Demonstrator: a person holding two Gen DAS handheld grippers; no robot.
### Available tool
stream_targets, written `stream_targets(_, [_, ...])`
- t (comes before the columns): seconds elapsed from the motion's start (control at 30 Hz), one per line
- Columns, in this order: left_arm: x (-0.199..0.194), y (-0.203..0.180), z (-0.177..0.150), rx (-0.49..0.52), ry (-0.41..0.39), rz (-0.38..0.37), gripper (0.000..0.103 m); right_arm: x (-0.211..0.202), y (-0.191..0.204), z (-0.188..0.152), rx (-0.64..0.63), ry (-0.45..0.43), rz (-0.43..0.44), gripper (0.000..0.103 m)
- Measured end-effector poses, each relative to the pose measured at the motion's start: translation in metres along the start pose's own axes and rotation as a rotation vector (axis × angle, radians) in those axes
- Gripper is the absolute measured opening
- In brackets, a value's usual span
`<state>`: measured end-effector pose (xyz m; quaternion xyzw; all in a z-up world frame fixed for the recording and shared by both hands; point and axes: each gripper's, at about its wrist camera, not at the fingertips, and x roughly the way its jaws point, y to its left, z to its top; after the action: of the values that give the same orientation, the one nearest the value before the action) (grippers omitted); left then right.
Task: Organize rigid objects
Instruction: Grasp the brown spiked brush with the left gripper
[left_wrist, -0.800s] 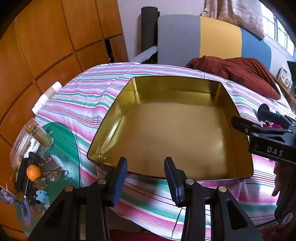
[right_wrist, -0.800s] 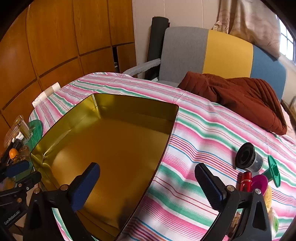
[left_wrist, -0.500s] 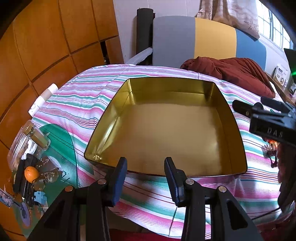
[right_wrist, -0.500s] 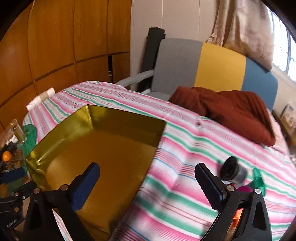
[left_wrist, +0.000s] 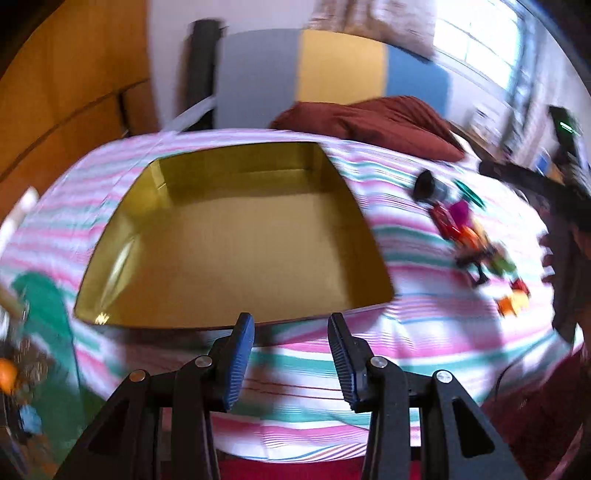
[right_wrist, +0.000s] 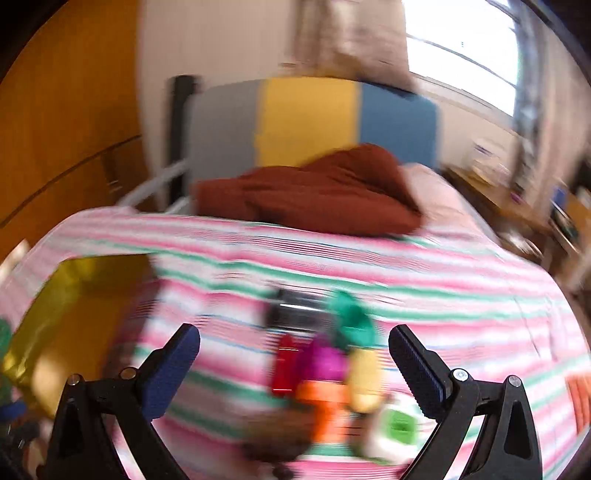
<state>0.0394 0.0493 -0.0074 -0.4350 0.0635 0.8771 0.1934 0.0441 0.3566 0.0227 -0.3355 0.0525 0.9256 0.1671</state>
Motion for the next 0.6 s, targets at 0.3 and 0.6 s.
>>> stream_targets(0.3, [0.013,-0.070,0.014,0.155,0.044,-0.211,0.042,0.021,-0.056,-0.003,0.136,0.082,-0.117,0.103])
stream_targets(0.6, [0.049,-0.143,0.034,0.201,0.081,-0.365,0.043,0.024,-0.083,-0.009,0.230,0.131,-0.197,0.103])
